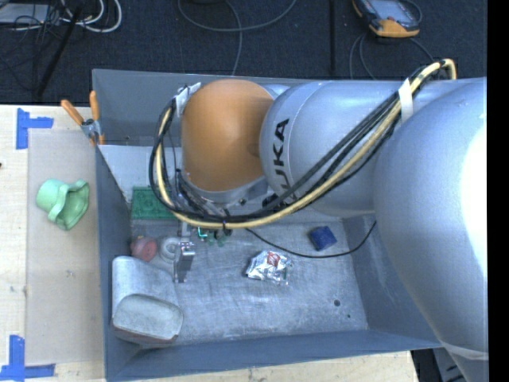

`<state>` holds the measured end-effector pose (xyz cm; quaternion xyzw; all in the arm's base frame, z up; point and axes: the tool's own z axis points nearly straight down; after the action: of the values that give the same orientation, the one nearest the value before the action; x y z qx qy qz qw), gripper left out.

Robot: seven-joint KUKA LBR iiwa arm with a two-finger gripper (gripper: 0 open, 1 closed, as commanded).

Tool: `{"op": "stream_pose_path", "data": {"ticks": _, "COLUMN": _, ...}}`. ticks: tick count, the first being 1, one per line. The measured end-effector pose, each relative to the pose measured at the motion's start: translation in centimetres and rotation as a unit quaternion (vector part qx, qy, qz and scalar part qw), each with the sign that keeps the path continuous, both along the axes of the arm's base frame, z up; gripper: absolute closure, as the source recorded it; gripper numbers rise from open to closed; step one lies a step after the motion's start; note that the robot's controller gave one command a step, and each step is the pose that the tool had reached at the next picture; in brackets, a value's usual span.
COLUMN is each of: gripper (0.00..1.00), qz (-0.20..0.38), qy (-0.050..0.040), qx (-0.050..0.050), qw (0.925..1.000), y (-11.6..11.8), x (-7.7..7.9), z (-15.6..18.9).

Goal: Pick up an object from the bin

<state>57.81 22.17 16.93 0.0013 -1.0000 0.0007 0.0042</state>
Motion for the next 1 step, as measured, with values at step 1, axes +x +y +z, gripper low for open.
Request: {"op": "stream_pose_path", "data": {"ticks": 1, "gripper": 0.0, "qz": 0.015, "qy": -0.0025, "qx": -0.001, "qw": 0.9999, "y": 0.27, "x": 4.06, "z": -8.38}}
